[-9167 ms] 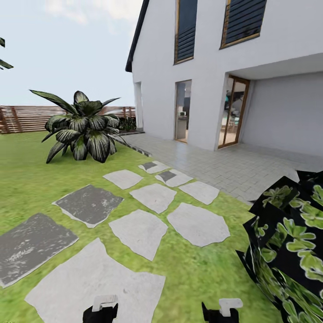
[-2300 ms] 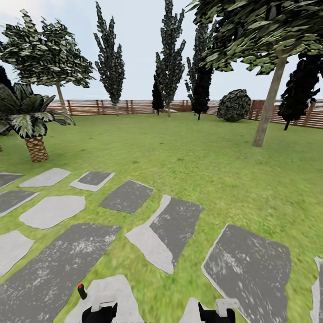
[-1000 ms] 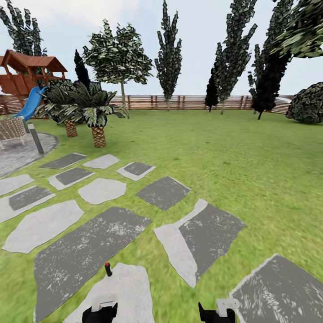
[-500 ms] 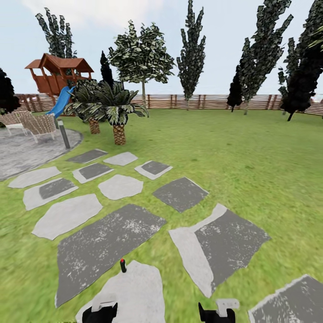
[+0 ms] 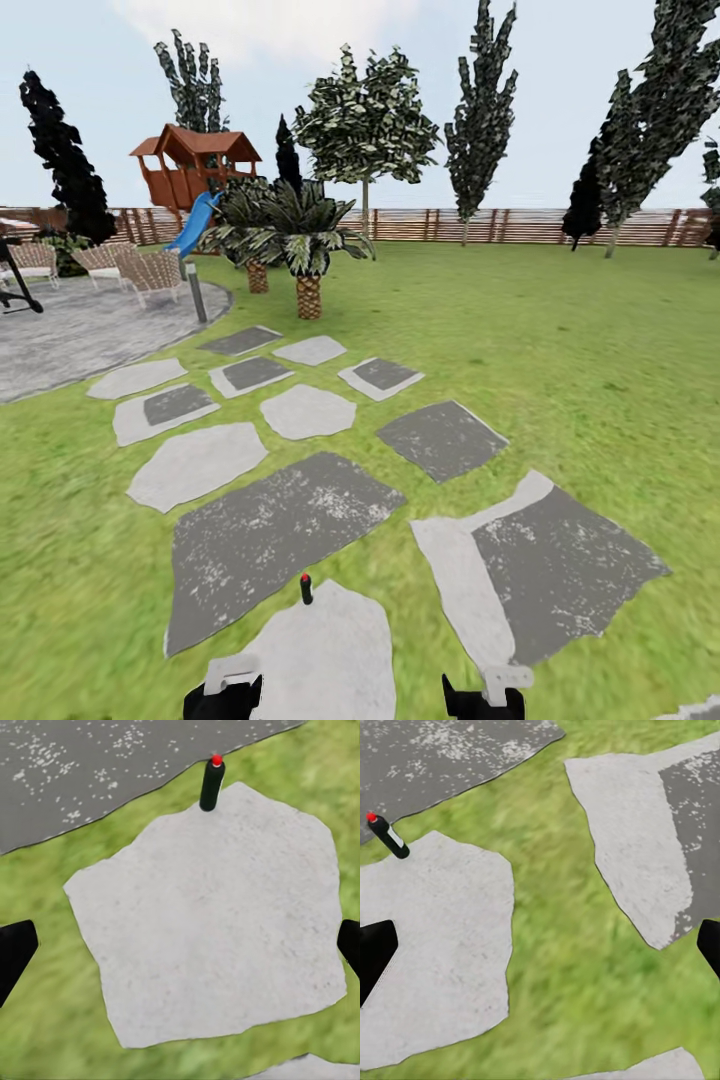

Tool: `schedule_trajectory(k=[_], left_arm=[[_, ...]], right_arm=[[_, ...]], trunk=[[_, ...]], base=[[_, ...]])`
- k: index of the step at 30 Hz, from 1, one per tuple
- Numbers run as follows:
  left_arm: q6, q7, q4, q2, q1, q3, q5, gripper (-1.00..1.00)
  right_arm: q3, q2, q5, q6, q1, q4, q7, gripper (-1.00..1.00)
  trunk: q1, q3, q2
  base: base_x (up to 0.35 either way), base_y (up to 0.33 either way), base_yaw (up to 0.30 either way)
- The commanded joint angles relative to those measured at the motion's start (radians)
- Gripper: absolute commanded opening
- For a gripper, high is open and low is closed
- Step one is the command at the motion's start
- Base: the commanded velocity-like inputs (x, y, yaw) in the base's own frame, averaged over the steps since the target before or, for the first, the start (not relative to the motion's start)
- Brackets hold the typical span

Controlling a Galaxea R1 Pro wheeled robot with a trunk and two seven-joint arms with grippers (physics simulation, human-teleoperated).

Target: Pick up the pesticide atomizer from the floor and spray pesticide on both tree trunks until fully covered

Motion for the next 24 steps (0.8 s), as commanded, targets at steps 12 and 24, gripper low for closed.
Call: schedule_trajectory(k=[12,24], left_arm=[[0.001,0.0,0.0,0.0,0.0,0.0,0.0,1.0],[0.0,0.0,0.0,0.0,0.0,0.0,0.0,1.0]], right_arm=[[0.0,0.0,0.0,0.0,0.0,0.0,0.0,1.0],[0.001,0.0,0.0,0.0,0.0,0.0,0.0,1.0]], trunk=[[0.0,-0.005,0.0],[0.0,-0.009,0.0]], base=[[0.081,0.0,0.28],[0.092,-0.046,0.28]])
